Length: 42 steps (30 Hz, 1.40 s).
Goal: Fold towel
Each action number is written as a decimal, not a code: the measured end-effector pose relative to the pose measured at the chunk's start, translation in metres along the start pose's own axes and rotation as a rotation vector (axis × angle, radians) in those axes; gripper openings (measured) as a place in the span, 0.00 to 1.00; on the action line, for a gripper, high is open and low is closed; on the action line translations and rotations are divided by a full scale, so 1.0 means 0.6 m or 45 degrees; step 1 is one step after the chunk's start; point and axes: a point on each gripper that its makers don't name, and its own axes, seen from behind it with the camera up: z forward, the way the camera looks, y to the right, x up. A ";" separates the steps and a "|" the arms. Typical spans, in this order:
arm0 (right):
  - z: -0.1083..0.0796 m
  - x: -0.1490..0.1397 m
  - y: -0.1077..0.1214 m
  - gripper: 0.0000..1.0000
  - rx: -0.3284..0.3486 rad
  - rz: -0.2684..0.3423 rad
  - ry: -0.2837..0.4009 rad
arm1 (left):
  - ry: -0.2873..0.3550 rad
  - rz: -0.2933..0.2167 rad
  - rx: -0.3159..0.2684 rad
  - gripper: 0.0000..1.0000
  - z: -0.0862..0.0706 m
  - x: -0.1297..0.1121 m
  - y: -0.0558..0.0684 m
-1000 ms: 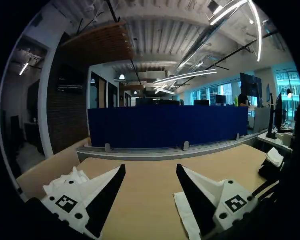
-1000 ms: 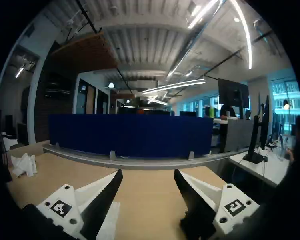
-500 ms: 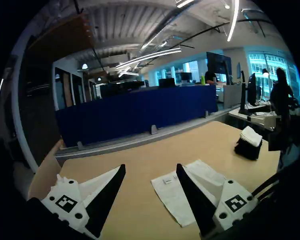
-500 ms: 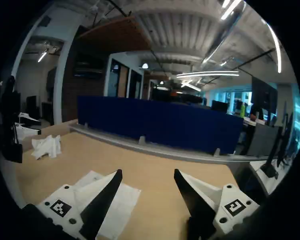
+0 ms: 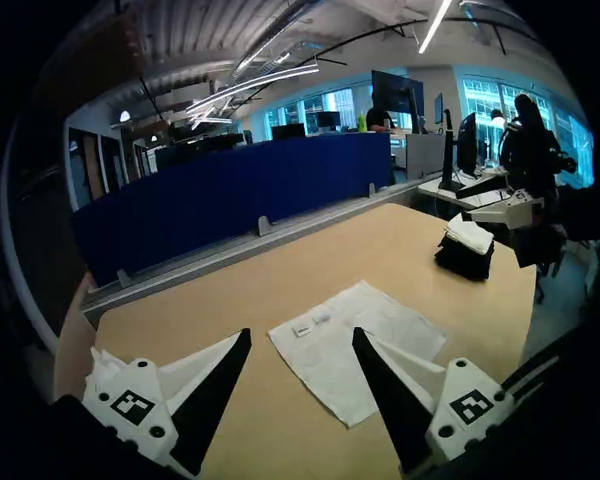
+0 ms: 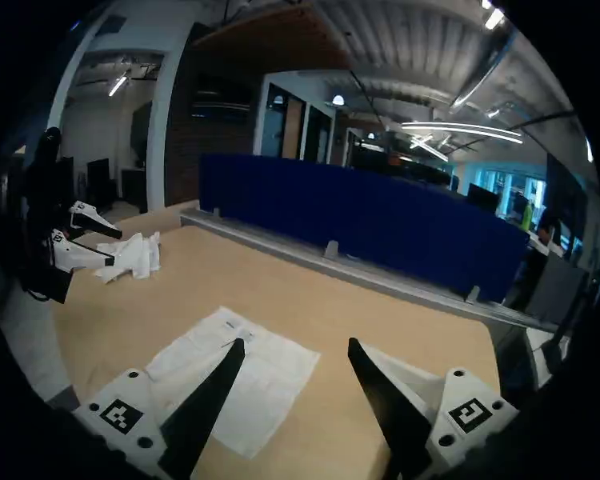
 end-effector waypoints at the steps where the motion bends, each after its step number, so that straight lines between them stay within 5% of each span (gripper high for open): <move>1: 0.003 -0.008 -0.005 1.00 0.006 -0.003 -0.010 | -0.009 0.004 -0.007 0.94 0.003 -0.008 0.004; 12: 0.035 -0.121 -0.036 1.00 0.039 -0.048 -0.138 | -0.129 -0.002 -0.083 0.94 0.044 -0.116 0.048; 26: 0.068 -0.269 -0.067 1.00 0.102 -0.012 -0.312 | -0.311 -0.017 -0.164 0.94 0.095 -0.262 0.103; 37: 0.069 -0.366 -0.092 0.98 0.150 0.007 -0.440 | -0.431 -0.032 -0.208 0.94 0.122 -0.341 0.126; 42: 0.064 -0.396 -0.104 0.88 0.177 0.001 -0.481 | -0.466 -0.035 -0.219 0.93 0.127 -0.363 0.136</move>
